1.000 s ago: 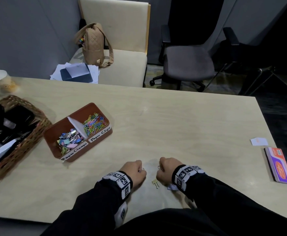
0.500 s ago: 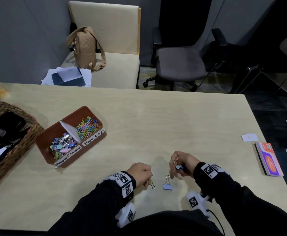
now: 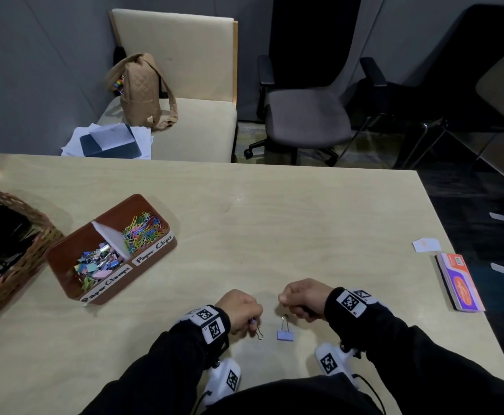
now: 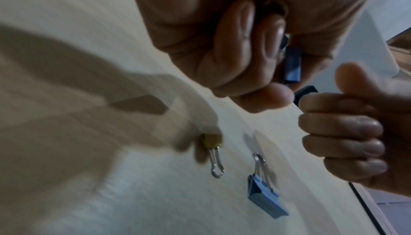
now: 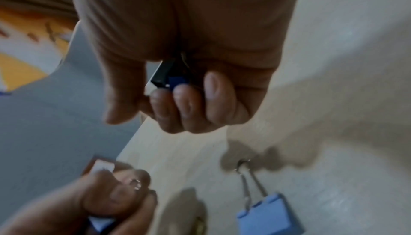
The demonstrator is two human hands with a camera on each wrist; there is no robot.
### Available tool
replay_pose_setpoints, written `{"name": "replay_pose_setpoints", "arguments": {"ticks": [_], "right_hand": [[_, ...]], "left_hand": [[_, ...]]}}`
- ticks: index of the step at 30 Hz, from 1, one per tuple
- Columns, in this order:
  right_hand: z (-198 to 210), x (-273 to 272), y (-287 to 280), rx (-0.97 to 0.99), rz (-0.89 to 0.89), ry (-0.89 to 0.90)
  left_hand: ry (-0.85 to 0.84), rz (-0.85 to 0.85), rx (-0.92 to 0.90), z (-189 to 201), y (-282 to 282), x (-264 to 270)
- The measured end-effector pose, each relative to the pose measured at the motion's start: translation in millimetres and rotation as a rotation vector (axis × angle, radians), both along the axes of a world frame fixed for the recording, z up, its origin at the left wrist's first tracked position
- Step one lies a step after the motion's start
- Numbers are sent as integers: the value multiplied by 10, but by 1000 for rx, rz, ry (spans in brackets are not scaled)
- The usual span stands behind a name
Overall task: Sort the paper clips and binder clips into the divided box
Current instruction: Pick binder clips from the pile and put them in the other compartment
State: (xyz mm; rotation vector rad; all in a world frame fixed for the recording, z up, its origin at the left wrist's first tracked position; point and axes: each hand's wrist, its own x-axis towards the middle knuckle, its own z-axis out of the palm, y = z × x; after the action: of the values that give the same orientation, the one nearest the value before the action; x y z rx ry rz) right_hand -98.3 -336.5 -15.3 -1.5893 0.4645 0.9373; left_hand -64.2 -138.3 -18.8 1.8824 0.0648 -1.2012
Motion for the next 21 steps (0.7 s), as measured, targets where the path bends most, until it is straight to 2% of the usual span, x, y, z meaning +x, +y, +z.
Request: {"name": "replay_pose_setpoints", "arguments": {"ticks": [4,6,8,11,13,16,18,21], "right_hand": [[57,5,55,-165,199,-37],[41,15,125,-267,291,-119],[55,19,209,-443,559,-216],[50,-13,323,-662,1108,-261],[21,-52,365,-689,1293,-317],[-53,-92,379,-749,1327,-415],[-55,-86,380,-774,1309,-428],[-29,-51,362,-760,1290,-375]], "left_hand": [[-32,37,-23,31,36,3],[-45,42,-31,31,58,12],[-60,24,-26,-11,82,28],[-69,-12,-7,-45,127,36],[-83,-30,11,-47,154,32],[-104,-49,41,-37,166,11],[-150,-120,103,-72,168,5],[-364,-423,257,-118,153,29]]}}
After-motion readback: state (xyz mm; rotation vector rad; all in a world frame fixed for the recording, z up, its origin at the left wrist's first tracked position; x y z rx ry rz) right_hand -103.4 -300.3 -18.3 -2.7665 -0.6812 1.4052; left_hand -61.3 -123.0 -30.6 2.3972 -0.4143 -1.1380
